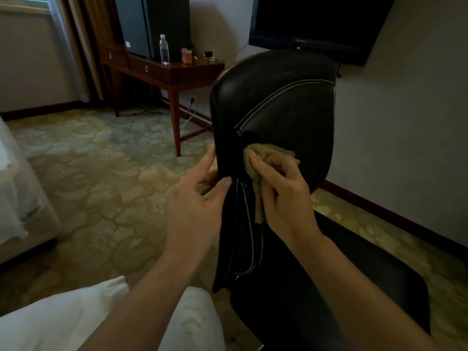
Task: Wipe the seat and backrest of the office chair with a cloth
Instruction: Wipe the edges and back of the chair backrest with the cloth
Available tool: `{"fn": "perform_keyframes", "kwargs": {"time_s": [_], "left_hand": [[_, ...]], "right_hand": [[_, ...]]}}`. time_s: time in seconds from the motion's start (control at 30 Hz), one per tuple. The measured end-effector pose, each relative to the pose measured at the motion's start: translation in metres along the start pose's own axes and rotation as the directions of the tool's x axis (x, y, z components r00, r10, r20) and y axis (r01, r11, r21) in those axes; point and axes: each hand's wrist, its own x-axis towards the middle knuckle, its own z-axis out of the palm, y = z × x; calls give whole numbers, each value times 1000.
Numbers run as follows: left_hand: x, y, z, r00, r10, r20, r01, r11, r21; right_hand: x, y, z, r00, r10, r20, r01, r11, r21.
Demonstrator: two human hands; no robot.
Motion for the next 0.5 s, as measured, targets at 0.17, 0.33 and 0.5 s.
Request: {"fn": "perform_keyframes", "kwargs": {"time_s": [0.17,0.33,0.5], "left_hand": [[0,-3,2,1000,6,18,-6,1000,-12],[-1,-3,2,999,5,42,-4,1000,-25],[-4,-4,5,999,18,35,-18,1000,17]], "right_hand": [[-18,6,5,1000,3,14,-2,999,-34],[7,-1,4,999,-32,-29,30,998,-49],[1,0,8,999,-49,3,49,998,-43]]}}
